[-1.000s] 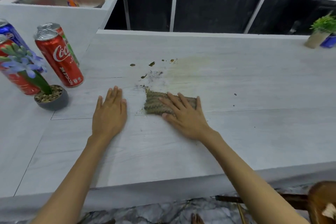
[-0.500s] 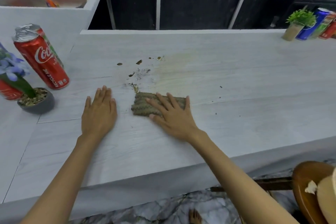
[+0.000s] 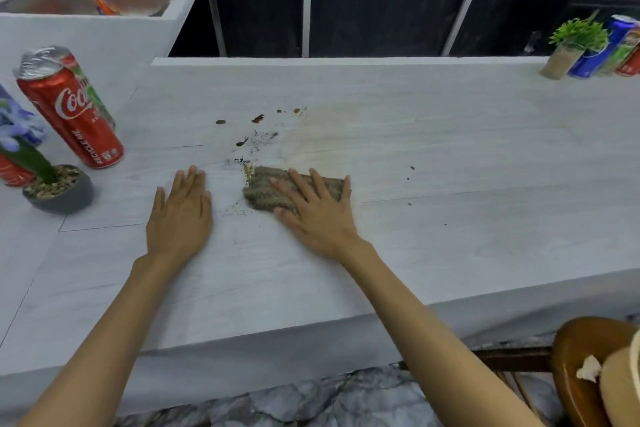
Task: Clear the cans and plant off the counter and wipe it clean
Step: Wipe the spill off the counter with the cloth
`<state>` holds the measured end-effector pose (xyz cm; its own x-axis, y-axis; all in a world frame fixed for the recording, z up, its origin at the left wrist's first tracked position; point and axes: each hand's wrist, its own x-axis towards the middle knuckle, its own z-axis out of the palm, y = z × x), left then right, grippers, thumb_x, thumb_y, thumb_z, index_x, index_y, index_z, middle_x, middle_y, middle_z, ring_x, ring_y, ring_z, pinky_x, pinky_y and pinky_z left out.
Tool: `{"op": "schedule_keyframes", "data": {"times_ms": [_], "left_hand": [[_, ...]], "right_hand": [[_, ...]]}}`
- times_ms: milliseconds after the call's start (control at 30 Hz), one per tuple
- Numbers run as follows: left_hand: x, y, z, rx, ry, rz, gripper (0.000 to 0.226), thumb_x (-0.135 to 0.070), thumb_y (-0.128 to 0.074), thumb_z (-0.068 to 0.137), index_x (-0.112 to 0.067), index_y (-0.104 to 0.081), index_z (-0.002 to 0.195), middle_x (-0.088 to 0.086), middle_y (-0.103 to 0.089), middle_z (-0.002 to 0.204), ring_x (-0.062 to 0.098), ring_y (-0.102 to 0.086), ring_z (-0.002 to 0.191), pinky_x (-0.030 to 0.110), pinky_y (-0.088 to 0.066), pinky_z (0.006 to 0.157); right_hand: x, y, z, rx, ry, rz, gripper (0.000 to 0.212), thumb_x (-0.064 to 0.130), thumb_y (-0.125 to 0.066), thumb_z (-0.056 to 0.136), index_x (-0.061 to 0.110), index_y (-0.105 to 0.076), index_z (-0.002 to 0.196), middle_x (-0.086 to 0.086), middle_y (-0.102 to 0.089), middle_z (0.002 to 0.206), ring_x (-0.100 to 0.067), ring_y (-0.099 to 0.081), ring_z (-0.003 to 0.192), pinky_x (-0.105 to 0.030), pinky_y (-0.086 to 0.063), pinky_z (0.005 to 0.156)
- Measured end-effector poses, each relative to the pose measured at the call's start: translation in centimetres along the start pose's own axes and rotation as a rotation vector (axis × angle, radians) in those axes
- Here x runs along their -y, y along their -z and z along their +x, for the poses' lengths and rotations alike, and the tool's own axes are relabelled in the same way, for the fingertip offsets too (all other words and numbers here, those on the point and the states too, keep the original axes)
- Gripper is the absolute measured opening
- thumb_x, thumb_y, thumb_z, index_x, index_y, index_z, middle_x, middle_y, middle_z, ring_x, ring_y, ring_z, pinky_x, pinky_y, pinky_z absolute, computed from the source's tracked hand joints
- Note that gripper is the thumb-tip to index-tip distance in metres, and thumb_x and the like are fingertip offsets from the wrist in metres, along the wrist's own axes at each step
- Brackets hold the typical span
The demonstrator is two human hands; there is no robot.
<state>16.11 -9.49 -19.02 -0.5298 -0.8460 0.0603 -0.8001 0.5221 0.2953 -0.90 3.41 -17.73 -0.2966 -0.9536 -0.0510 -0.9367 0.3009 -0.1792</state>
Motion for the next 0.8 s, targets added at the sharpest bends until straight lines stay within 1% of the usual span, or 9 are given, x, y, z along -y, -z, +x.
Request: {"op": "schedule_keyframes", "data": {"times_ms": [67, 133, 267, 367, 433, 533, 667, 733, 800], "left_hand": [[-0.5, -0.2, 0.0, -0.005, 0.035, -0.003, 0.050, -0.025, -0.017, 0.099, -0.010, -0.013, 0.147, 0.004, -0.008, 0.157, 0.018, -0.003, 0.146, 0.040, -0.001, 0.118], [-0.8, -0.4, -0.1, -0.030, 0.052, -0.001, 0.050, -0.024, -0.019, 0.099, -0.009, -0.015, 0.146, 0.005, -0.010, 0.157, 0.020, -0.005, 0.146, 0.042, -0.003, 0.118], [-0.9, -0.5, -0.3, -0.063, 0.048, -0.001, 0.049, -0.023, -0.020, 0.099, -0.008, -0.019, 0.145, 0.006, -0.014, 0.156, 0.021, -0.008, 0.145, 0.043, -0.007, 0.118], [-0.9, -0.5, -0.4, -0.060, 0.051, 0.005, 0.049, -0.023, -0.019, 0.099, -0.008, -0.019, 0.145, 0.006, -0.014, 0.156, 0.020, -0.008, 0.145, 0.042, -0.007, 0.118], [-0.9, -0.5, -0.4, -0.057, 0.048, 0.012, 0.050, -0.024, -0.019, 0.099, -0.008, -0.018, 0.146, 0.005, -0.013, 0.156, 0.019, -0.008, 0.145, 0.041, -0.007, 0.118], [-0.8, -0.4, -0.4, -0.052, 0.048, 0.001, 0.049, -0.024, -0.019, 0.099, -0.009, -0.017, 0.146, 0.003, -0.012, 0.156, 0.017, -0.008, 0.145, 0.039, -0.005, 0.118], [-0.1, 0.0, -0.4, -0.002, 0.017, -0.059, 0.049, -0.025, -0.019, 0.099, -0.014, -0.015, 0.147, -0.002, -0.008, 0.157, 0.011, -0.004, 0.145, 0.034, -0.001, 0.118], [0.4, 0.4, -0.2, 0.043, -0.009, -0.106, 0.048, -0.023, -0.020, 0.100, -0.016, -0.013, 0.147, -0.003, -0.006, 0.157, 0.010, -0.002, 0.145, 0.031, 0.001, 0.118], [0.8, 0.7, -0.3, 0.051, -0.030, -0.153, 0.047, -0.019, -0.023, 0.100, -0.015, -0.016, 0.146, -0.002, -0.008, 0.156, 0.010, -0.004, 0.145, 0.029, 0.000, 0.117]], "right_hand": [[-1.1, -0.2, -3.5, -0.011, 0.083, -0.016, 0.054, 0.056, -0.014, 0.094, 0.047, 0.003, 0.144, 0.015, 0.007, 0.157, -0.015, 0.011, 0.146, -0.061, 0.015, 0.108], [-4.3, 0.3, -5.8, -0.003, 0.084, -0.025, 0.056, 0.060, -0.006, 0.088, 0.051, 0.004, 0.142, 0.020, 0.007, 0.156, -0.012, 0.011, 0.146, -0.058, 0.015, 0.110], [-10.0, 2.0, -3.4, 0.018, -0.144, 0.013, 0.052, 0.054, -0.017, 0.096, 0.047, 0.001, 0.144, 0.017, 0.004, 0.157, -0.014, 0.008, 0.146, -0.062, 0.009, 0.111], [-8.4, 2.2, 2.1, 0.007, -0.261, 0.063, 0.053, 0.053, -0.017, 0.097, 0.043, 0.000, 0.146, 0.011, 0.004, 0.159, -0.020, 0.008, 0.146, -0.066, 0.011, 0.108], [-5.2, 1.5, 4.5, 0.026, -0.218, 0.066, 0.055, 0.055, -0.015, 0.096, 0.041, 0.002, 0.146, 0.007, 0.006, 0.159, -0.023, 0.010, 0.146, -0.067, 0.014, 0.105], [-0.9, 0.5, 2.9, 0.020, -0.054, 0.014, 0.054, 0.054, -0.015, 0.096, 0.042, 0.004, 0.146, 0.008, 0.006, 0.159, -0.022, 0.010, 0.146, -0.066, 0.015, 0.106], [-3.2, 0.5, -2.3, 0.030, 0.119, 0.007, 0.052, 0.053, -0.018, 0.097, 0.049, 0.004, 0.143, 0.018, 0.007, 0.157, -0.013, 0.011, 0.146, -0.058, 0.016, 0.109], [-6.9, 1.5, -2.1, 0.053, 0.049, 0.042, 0.051, 0.052, -0.019, 0.097, 0.050, 0.003, 0.142, 0.021, 0.006, 0.156, -0.009, 0.011, 0.145, -0.057, 0.014, 0.111], [-9.5, 2.3, 0.6, 0.045, -0.107, 0.071, 0.050, 0.052, -0.019, 0.097, 0.049, 0.000, 0.143, 0.018, 0.004, 0.157, -0.012, 0.009, 0.146, -0.059, 0.012, 0.112]]}}
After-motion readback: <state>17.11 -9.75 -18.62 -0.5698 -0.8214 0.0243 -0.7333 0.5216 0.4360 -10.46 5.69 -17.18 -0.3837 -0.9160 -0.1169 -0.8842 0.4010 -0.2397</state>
